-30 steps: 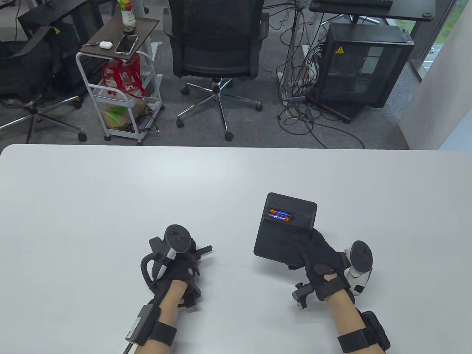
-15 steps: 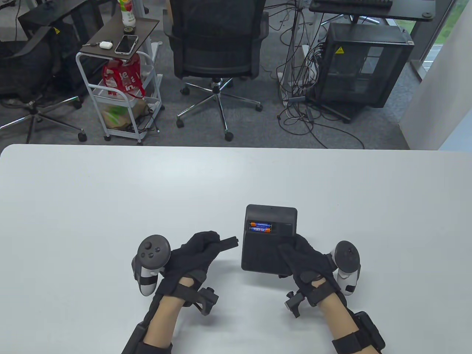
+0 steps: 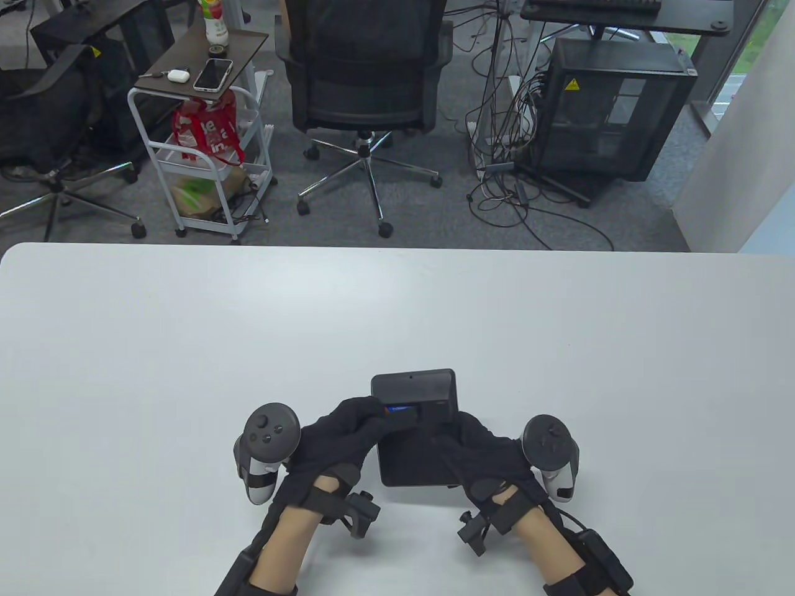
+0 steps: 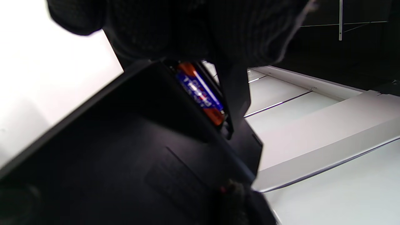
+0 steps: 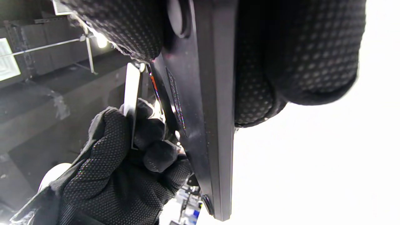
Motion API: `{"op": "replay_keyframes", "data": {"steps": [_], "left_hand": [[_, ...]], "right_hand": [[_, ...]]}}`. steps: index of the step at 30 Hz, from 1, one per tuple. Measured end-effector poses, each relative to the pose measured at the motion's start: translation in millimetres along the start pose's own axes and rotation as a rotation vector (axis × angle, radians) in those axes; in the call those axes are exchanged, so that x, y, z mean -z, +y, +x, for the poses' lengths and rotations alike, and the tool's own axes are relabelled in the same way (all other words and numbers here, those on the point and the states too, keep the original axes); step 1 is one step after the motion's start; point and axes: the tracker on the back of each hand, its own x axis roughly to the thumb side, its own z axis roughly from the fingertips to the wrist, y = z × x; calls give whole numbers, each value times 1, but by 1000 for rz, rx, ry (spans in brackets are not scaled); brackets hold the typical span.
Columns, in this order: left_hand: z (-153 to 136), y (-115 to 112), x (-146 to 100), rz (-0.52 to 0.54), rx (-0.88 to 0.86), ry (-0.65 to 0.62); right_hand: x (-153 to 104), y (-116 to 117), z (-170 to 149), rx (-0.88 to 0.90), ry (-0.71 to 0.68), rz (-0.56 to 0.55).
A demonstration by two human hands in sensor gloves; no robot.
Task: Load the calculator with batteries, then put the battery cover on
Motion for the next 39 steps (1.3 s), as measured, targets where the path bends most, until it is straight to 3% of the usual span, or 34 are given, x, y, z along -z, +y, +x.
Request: {"op": "replay_keyframes", "data": {"steps": [15,26,39], "left_hand": [[-1,-1,-3,54,91,100],[9,0,-10,241,377,111],[5,-4,-8,163,237,40]], "right_hand": [[-3,4,8,-88,-47,-9],[-5,7,13,-91,-77,-15],[-3,3,13,39,-83,69]]}}
